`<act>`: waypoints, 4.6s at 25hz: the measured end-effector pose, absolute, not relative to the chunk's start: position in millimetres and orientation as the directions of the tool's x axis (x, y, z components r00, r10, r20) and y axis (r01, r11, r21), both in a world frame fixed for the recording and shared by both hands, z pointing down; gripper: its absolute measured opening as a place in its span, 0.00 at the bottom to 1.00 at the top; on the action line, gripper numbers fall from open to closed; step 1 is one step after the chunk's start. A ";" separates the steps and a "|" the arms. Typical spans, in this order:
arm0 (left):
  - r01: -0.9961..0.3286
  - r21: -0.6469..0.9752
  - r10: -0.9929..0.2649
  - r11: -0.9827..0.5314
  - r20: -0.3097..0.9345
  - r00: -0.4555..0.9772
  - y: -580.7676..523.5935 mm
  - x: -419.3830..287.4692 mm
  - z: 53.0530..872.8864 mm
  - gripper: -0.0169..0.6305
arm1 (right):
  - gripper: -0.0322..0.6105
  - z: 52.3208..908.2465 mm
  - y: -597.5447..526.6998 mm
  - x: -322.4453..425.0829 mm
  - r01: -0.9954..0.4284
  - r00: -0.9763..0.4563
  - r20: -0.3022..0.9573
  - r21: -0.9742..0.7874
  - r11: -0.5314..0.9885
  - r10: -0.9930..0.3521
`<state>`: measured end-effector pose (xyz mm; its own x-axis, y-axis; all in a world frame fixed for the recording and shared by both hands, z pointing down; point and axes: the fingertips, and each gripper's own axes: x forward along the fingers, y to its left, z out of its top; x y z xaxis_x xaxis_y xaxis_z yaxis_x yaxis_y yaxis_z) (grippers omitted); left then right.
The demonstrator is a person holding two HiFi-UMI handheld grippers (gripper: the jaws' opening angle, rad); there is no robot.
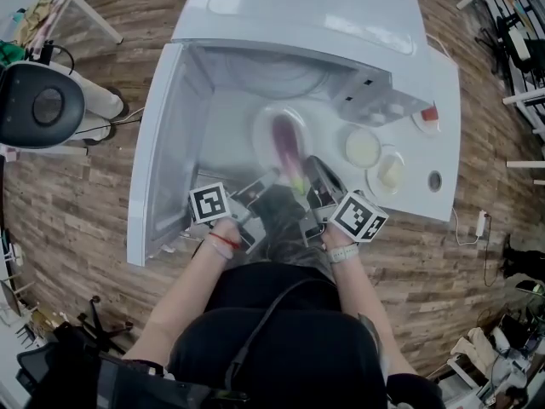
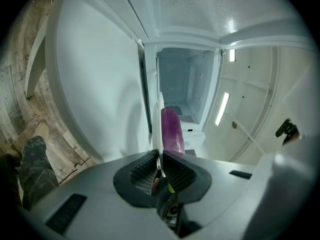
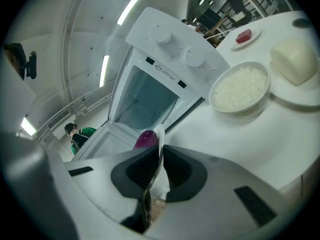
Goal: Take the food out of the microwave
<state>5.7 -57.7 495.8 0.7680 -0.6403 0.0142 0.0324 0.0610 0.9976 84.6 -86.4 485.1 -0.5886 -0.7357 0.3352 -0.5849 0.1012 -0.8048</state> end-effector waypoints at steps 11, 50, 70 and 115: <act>0.027 0.997 -0.618 0.076 0.026 0.786 -37.0 9.2 506.2 0.09 | 0.12 495.5 -64.2 88.6 -0.590 -0.572 0.350 -0.804 0.076 -0.742; -0.039 0.993 -0.564 0.114 0.097 0.820 1.9 2.3 544.5 0.09 | 0.12 536.6 -21.7 84.0 -0.618 -0.566 0.427 -0.786 0.021 -0.705; -0.010 0.988 -0.579 0.157 0.101 0.809 -5.3 7.3 550.2 0.09 | 0.12 536.6 -21.6 91.4 -0.658 -0.568 0.434 -0.750 0.069 -0.699; 0.161 0.971 -0.564 0.176 -0.034 0.825 -0.1 16.3 535.9 0.25 | 0.12 541.9 -21.4 92.9 -0.583 -0.580 0.398 -0.812 0.021 -0.711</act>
<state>16.3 -0.1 535.9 0.8251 -0.5639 -0.0344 0.1607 0.1759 0.9712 92.9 -21.4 541.9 -0.5800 -0.7107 0.3980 -0.5832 0.0211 -0.8121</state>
